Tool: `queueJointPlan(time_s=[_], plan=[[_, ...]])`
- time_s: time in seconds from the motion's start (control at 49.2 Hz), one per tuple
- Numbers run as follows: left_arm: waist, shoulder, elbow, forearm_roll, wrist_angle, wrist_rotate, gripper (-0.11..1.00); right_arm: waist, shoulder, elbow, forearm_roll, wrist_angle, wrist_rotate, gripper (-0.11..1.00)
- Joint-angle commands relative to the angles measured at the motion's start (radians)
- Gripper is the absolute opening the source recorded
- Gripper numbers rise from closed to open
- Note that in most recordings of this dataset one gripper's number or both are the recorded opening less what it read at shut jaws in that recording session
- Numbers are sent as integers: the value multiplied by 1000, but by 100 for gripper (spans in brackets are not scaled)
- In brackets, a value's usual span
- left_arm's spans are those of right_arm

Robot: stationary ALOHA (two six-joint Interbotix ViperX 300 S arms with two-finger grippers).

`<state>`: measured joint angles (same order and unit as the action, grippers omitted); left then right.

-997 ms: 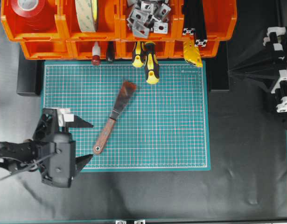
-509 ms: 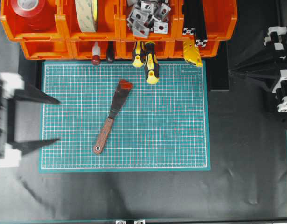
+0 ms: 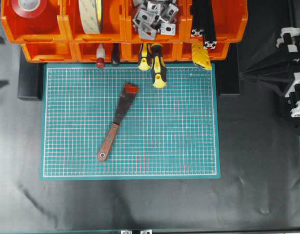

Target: Pick scraper from container rack with left arm.

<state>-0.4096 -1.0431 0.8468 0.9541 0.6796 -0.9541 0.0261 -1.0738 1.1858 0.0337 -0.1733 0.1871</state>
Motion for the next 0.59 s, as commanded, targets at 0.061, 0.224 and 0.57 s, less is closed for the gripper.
queueJointPlan(time_s=[0.061, 0.224, 0.57], plan=[[38, -46, 0, 5, -37, 17, 90, 2, 6, -38, 3, -12, 0, 1], [63, -92, 28, 5, -81, 17, 89, 2, 5, -38, 3, -37, -2, 1], [101, -83, 58, 6, -144, 15, 89, 2, 5, -38, 3, -51, -2, 1]])
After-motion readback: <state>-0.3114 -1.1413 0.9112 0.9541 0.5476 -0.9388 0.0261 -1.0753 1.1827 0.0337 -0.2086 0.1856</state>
